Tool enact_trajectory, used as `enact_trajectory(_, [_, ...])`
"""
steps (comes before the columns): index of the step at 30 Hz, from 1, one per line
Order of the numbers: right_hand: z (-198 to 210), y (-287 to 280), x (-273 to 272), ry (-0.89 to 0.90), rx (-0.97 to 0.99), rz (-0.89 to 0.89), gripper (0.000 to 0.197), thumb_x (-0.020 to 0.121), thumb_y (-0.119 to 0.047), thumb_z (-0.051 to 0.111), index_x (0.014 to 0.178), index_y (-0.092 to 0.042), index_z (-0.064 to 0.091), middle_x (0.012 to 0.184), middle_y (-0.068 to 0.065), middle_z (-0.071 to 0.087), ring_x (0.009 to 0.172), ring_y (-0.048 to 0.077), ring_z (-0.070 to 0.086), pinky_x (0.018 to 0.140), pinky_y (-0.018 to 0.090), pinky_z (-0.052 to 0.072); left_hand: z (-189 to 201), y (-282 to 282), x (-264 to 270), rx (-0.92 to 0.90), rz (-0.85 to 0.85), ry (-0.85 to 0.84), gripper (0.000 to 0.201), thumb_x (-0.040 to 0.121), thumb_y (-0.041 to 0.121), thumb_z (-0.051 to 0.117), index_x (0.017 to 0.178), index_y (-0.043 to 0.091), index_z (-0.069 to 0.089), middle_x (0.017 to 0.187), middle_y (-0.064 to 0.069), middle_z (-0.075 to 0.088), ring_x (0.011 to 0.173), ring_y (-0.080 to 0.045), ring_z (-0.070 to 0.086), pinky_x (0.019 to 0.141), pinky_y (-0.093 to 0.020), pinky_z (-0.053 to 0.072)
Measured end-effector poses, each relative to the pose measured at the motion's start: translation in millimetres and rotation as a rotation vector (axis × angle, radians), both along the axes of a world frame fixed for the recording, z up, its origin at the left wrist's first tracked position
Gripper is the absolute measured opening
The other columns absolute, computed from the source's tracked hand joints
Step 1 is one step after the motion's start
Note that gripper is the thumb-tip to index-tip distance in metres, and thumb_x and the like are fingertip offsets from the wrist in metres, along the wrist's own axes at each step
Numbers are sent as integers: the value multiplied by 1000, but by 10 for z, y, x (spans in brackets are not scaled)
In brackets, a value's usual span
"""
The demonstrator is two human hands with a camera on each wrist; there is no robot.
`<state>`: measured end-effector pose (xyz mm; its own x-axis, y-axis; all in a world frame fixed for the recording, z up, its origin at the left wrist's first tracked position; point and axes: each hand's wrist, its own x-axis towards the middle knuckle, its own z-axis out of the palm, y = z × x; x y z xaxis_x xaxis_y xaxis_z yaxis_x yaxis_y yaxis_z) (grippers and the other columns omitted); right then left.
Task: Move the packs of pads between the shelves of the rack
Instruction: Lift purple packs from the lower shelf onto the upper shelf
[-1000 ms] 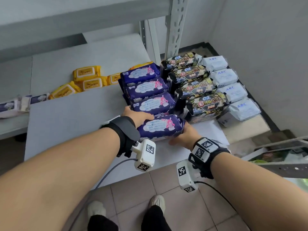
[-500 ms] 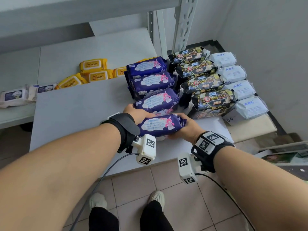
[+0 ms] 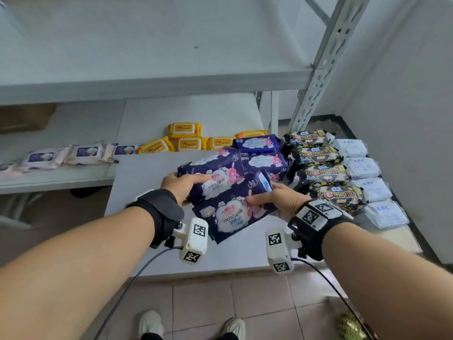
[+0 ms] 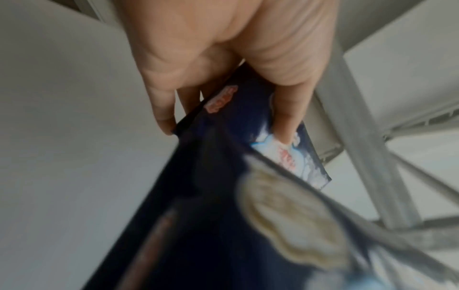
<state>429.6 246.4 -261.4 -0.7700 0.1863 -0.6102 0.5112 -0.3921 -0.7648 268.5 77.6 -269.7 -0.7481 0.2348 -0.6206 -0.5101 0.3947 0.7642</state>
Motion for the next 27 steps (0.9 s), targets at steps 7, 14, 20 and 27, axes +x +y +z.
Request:
enact_trajectory(7, [908,-422,-772,176,-64,-113,12,66,-14,68,70,-9,77,76,10,74,63,21,71,55,29,58,760,-737,-735,281,285,17,64,62,39,85,116,13,63,103,-7,73,89,-20,70,70,-30,57])
enact_trajectory(14, [1686,-1409,-1669,373,-195,-286,19,90,-20,56,82,-10,71,78,6,75,63,17,72,47,21,53,1436,-1764,-1437,438,407,123,57,65,40,83,111,13,63,100,-6,72,85,-19,69,68,-31,57])
enact_trajectory(20, [2187,-2424,-2531,471,-187,-294,16,89,-25,57,90,-12,67,80,4,76,64,16,72,48,20,52,1993,-2749,-2273,557,295,181,35,75,31,77,104,14,66,98,-7,72,80,-16,69,59,-27,55])
enact_trajectory(27, [2584,-3350,-3329,499,-152,-341,20,87,-30,60,84,-14,70,83,3,76,64,15,72,49,20,53,2504,-3699,-3190,490,143,282,47,72,28,80,113,10,65,95,-7,73,75,-17,69,53,-27,56])
